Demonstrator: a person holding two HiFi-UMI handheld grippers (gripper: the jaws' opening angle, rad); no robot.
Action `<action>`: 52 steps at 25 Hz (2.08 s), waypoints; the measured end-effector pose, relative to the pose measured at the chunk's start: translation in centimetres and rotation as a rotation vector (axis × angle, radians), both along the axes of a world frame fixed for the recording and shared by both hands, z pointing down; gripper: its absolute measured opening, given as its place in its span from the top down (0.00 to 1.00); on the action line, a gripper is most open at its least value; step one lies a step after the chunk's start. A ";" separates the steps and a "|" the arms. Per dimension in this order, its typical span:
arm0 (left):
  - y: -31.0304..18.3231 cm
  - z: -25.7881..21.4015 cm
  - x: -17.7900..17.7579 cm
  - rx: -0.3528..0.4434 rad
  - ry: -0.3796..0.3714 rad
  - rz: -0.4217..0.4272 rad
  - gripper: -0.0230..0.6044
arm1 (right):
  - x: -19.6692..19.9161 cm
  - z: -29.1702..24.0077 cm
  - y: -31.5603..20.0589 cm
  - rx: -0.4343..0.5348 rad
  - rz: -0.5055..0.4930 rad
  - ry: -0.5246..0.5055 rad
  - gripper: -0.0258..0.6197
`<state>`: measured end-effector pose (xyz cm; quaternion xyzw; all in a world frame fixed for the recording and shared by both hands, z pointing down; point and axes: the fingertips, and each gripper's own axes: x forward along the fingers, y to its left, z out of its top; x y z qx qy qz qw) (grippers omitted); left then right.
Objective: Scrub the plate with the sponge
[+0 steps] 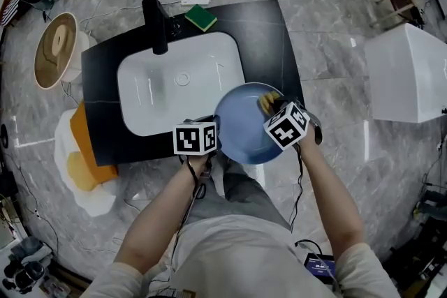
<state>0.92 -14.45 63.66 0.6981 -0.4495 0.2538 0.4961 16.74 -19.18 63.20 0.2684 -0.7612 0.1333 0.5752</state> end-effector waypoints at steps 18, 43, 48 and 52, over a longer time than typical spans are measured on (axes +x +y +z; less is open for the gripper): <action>0.3 -0.1 0.2 0.012 -0.022 0.030 0.92 | -7.5 0.1 14.9 -0.340 -0.164 -0.252 0.89; 0.1 0.2 -0.2 0.000 0.029 0.012 0.92 | 0.1 0.0 2.6 -0.133 -0.031 -0.069 0.89; 0.0 0.1 -0.1 0.006 0.027 -0.009 0.92 | 0.6 -0.2 9.2 -0.250 -0.123 -0.039 0.89; -0.3 -0.1 0.0 0.015 0.016 0.006 0.92 | -2.6 0.0 13.4 -0.313 -0.210 -0.059 0.89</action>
